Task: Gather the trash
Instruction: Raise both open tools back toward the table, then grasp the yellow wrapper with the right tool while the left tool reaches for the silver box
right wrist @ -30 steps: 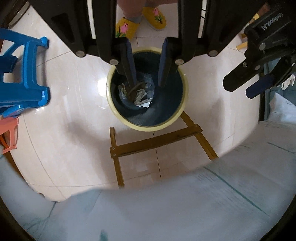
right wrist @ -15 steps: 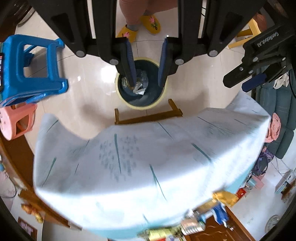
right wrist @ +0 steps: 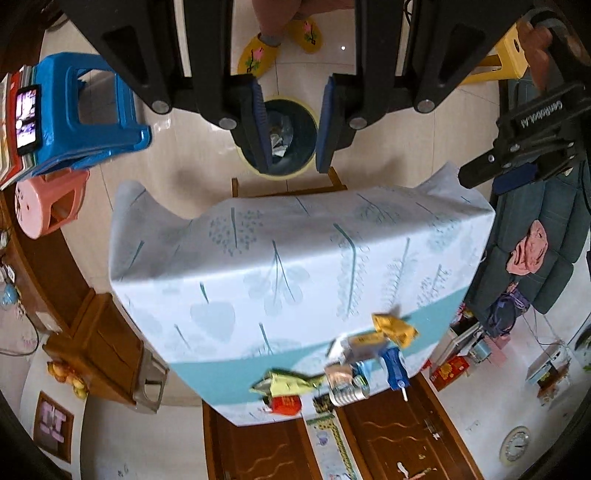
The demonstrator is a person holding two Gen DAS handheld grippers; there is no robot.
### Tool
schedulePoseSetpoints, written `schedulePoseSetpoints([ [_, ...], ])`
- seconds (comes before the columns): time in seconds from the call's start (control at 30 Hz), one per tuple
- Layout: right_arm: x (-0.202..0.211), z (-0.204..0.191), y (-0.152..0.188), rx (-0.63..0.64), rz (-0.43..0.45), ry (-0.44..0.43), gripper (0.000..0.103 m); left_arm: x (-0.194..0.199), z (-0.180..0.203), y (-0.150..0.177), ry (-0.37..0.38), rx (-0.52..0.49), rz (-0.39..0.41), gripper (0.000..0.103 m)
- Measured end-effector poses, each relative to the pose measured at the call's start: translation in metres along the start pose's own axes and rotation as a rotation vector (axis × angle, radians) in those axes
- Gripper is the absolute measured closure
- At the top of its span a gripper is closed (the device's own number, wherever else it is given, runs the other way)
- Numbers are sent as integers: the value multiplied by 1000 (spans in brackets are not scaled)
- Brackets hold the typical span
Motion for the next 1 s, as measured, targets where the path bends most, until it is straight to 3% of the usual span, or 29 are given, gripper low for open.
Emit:
schedulePoseSetpoints([
  [0.23, 2, -3, -32, 10, 46, -43, 79, 3, -9, -34, -51, -2, 31, 34],
  [0.67, -27, -49, -95, 94, 66, -180, 78, -3, -51, -94, -13, 160, 34, 34],
  [0.8, -51, -70, -110, 121, 65, -193, 62, -27, -73, -111, -12, 169, 14, 34],
  [1.0, -101, -109, -131, 154, 55, -167, 56, -67, -99, -144, 33, 93, -19, 34],
])
Point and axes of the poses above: each gripper's, at about its wrist camera, not at the fingertips, and x roughly against the way its jaws point, z to its right, y to its underside, the point moved 5 cm from there along -x, roughly the way its jaws point, and after that the axes turned 11 degrees about z, right-handed, at the moved point
